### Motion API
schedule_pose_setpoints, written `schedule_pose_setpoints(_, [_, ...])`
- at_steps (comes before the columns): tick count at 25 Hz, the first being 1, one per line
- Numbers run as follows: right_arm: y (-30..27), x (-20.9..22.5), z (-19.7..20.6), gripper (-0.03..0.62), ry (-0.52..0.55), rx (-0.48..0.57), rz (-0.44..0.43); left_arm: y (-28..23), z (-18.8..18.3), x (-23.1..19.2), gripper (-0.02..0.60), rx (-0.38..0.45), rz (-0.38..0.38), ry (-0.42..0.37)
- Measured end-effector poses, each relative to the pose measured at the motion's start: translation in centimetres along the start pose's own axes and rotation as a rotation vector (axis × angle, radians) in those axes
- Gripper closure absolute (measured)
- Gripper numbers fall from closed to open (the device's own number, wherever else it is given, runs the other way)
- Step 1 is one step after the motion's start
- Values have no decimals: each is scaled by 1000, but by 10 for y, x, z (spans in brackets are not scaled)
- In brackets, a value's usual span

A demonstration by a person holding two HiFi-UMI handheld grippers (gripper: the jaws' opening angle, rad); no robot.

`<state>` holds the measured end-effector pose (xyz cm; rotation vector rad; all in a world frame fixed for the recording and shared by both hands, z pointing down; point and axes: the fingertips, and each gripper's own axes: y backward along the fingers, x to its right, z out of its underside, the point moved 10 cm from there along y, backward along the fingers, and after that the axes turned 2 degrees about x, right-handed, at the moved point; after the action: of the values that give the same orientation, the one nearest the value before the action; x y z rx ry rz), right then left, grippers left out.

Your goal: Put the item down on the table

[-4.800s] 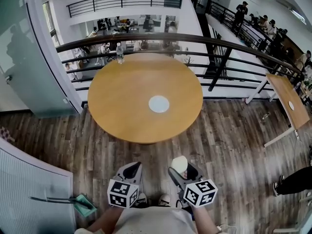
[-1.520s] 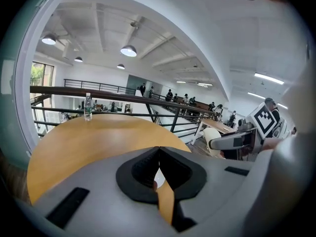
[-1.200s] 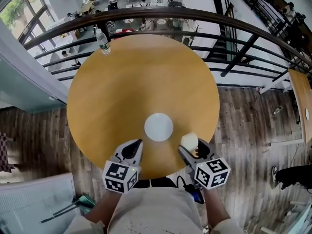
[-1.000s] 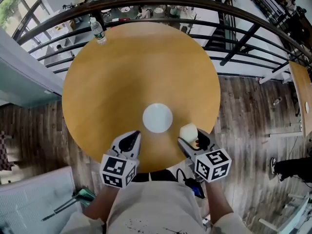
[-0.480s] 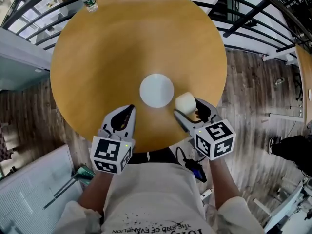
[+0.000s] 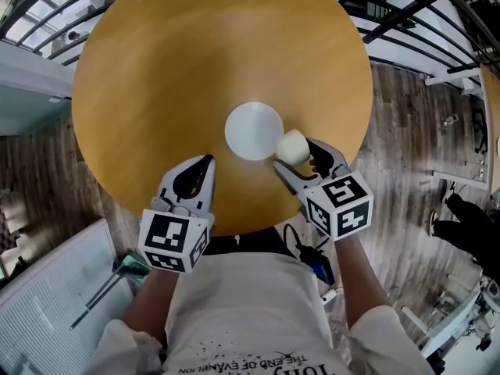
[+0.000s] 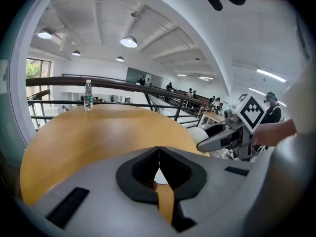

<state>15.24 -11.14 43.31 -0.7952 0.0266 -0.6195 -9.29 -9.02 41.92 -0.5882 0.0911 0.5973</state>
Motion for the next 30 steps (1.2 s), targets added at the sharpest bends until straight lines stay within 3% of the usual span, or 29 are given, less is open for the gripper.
schedule_pose_setpoints(13, [-46, 5, 2, 284, 43, -83, -16, -16, 14, -17, 558, -30, -3, 12])
schedule_pose_setpoints(30, [-117, -4, 14, 284, 210, -269, 11, -13, 28, -39, 558, -55, -27, 30])
